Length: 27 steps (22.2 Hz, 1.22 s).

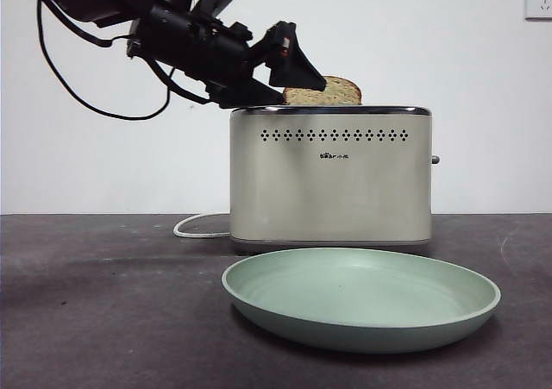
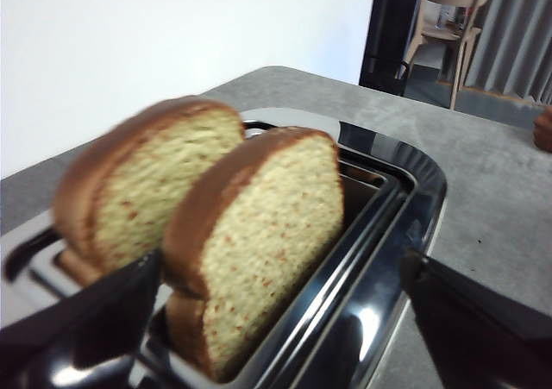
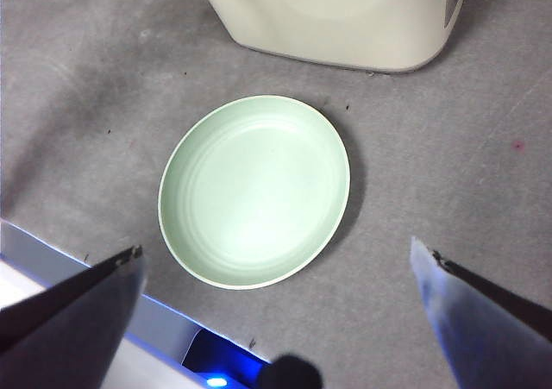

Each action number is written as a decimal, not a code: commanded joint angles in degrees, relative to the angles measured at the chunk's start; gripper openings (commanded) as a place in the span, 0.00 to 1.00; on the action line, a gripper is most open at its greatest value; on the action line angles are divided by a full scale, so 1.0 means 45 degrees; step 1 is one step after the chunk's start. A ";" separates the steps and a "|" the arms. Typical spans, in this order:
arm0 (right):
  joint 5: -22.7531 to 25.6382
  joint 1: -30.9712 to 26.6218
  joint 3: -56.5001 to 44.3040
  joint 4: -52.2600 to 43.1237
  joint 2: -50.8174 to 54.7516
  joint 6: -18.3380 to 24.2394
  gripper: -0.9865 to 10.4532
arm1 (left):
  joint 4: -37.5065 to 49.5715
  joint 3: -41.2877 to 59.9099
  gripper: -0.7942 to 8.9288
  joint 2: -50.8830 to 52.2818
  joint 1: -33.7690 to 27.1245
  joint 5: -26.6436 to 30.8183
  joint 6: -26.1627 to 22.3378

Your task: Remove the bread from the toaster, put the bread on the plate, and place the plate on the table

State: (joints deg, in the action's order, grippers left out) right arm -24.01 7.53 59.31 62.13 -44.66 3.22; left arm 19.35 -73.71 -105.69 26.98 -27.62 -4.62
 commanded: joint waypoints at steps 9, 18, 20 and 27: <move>0.0000 0.0039 0.0049 0.0160 0.0010 -0.0180 0.69 | 0.0180 0.0005 0.16 -0.0238 0.0209 0.0471 -0.0248; 0.0010 0.0039 0.0049 0.0325 0.0010 -0.0175 0.69 | 0.1175 0.0005 0.07 -0.0233 0.0209 0.0461 -0.0034; 0.0010 0.0039 0.0049 0.0325 0.0010 -0.0180 0.69 | 0.1423 0.0005 0.07 -0.0228 0.0209 0.0442 0.0136; 0.0029 0.0039 0.0049 0.0321 0.0010 -0.0180 0.69 | 0.1282 -0.0447 0.07 0.0155 0.0209 0.0287 0.0403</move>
State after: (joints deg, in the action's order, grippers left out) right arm -23.99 7.53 59.31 63.64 -44.66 2.79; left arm 24.10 -74.85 -105.82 27.79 -26.06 -3.62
